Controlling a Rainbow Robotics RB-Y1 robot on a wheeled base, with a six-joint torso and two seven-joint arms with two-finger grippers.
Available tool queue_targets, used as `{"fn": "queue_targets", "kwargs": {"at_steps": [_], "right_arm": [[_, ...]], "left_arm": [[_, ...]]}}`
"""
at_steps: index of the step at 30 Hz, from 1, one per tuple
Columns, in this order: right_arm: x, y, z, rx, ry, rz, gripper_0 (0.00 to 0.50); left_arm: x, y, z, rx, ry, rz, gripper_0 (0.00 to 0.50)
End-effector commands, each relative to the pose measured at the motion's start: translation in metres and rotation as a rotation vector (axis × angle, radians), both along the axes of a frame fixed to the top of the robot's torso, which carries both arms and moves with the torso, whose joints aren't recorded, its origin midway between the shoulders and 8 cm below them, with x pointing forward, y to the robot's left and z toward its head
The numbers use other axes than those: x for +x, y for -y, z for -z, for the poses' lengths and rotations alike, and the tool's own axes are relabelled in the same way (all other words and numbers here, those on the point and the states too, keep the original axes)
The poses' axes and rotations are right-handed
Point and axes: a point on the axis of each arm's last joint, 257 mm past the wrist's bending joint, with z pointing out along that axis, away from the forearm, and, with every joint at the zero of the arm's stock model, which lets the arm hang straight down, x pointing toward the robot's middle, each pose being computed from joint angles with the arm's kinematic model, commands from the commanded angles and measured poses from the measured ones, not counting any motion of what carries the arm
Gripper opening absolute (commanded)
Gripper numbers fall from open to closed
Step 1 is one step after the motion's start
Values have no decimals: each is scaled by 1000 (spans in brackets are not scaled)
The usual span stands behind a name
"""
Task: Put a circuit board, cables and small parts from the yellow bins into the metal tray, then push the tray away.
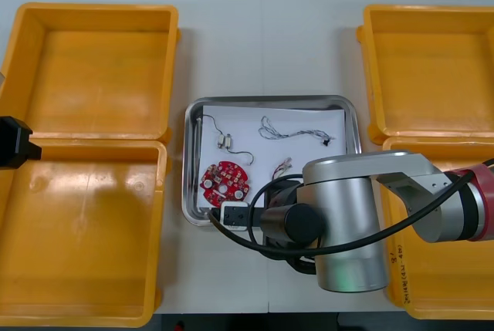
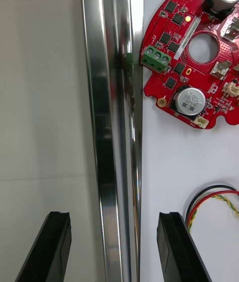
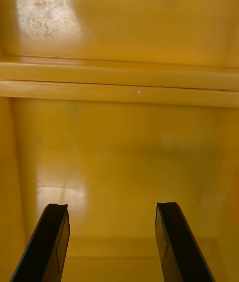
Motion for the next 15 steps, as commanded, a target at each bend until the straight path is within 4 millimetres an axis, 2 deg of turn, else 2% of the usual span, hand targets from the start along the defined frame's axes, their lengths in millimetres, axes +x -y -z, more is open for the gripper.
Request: {"fn": "queue_targets", "kwargs": {"at_steps": [1,15], "right_arm": [[7,-3,-4,-25,42,-59,500],[2,3,13,-14,44,-38,500]], "left_arm": [[-4,-14,-15,84,24,61,500],[-4,-14,-15,84,24,61,500]]}}
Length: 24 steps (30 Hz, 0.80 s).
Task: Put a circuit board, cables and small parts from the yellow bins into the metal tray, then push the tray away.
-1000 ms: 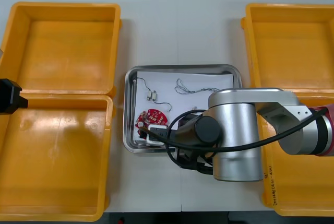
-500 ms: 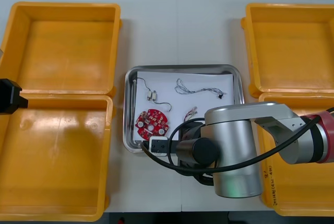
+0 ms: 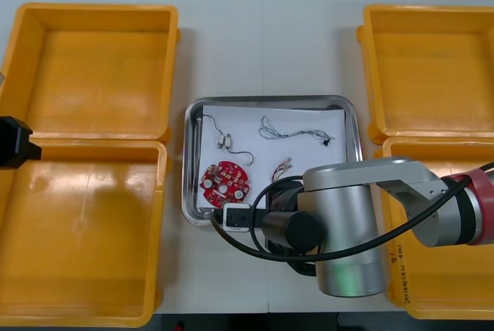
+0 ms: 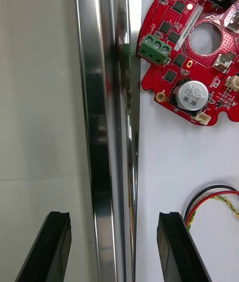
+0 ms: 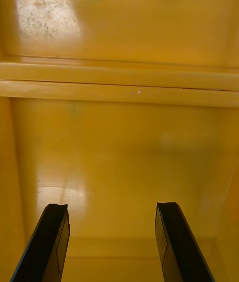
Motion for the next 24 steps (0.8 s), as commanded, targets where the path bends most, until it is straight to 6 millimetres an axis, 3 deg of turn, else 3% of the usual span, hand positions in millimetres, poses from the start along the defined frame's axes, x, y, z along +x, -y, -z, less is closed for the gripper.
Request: {"fn": "queue_targets", "kwargs": {"at_steps": [1,24], "right_arm": [[-4,0,8,-2,15,-29,500],[-12,-3,19,19,22,-8,500]], "left_arm": [[-3,-14,-15,84,24,61,500],[-3,-14,-15,84,24,61,500]]}}
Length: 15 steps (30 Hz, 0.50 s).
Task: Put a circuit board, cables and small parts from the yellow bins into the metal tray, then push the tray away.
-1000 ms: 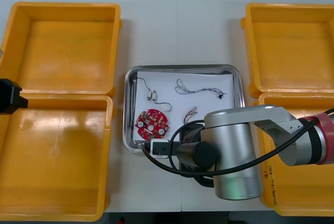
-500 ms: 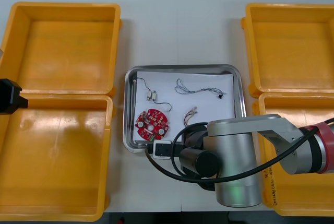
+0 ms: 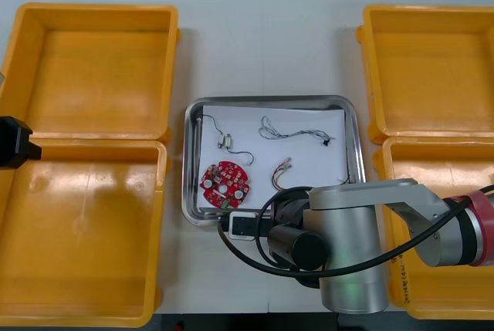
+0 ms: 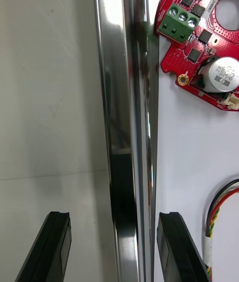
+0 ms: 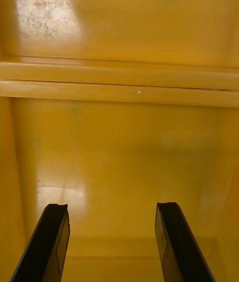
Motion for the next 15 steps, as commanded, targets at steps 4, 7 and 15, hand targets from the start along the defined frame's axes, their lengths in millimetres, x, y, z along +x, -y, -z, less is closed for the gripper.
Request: {"fn": "queue_targets", "kwargs": {"at_steps": [4,7,15], "right_arm": [[-9,-14,1,17,5,-26,500],[-9,-15,1,18,7,-25,371],[-7,-16,0,19,16,-28,101]], "left_arm": [[-3,-14,-15,84,24,61,500],[-3,-14,-15,84,24,61,500],[-3,-14,-15,84,24,61,500]]}}
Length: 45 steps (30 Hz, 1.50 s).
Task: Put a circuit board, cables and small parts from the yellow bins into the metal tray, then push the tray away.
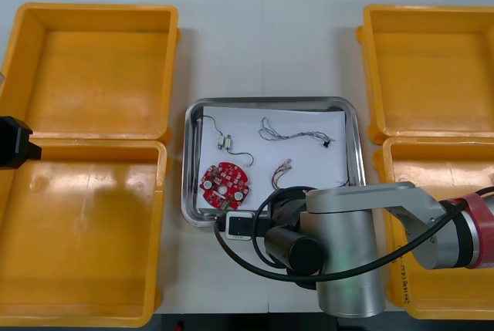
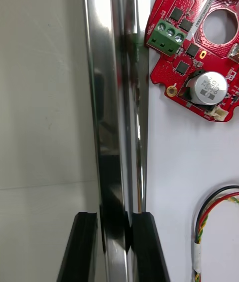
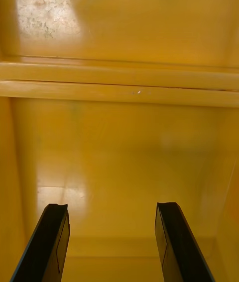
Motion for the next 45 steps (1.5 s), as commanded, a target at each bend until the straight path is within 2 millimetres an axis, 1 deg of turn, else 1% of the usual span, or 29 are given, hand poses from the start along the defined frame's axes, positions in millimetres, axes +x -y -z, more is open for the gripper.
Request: {"fn": "queue_targets", "kwargs": {"at_steps": [1,2,5,11,15,21,26,34,40,45], "right_arm": [[-10,-11,2,12,-5,-21,78],[-9,-11,1,12,-2,-21,57],[-8,-11,0,13,4,-22,34],[-5,-12,-2,13,18,-27,12],[-3,-13,-4,13,27,-29,9],[6,-12,-6,5,43,-23,1],[22,-15,-10,-6,70,-15,0],[42,-21,-21,-14,111,-17,0],[49,-18,-24,-39,91,-12,0],[60,-15,-28,-69,129,-29,0]], "left_arm": [[-3,-14,-15,84,24,61,500],[-3,-14,-15,84,24,61,500],[-3,-14,-15,84,24,61,500],[-3,-14,-15,84,24,61,500],[-3,-14,-15,84,24,61,500],[-3,-14,-15,84,24,61,500],[-3,-14,-15,84,24,61,500],[-3,-14,-15,84,24,61,500],[-3,-14,-15,84,24,61,500],[-3,-14,-15,84,24,61,500]]}}
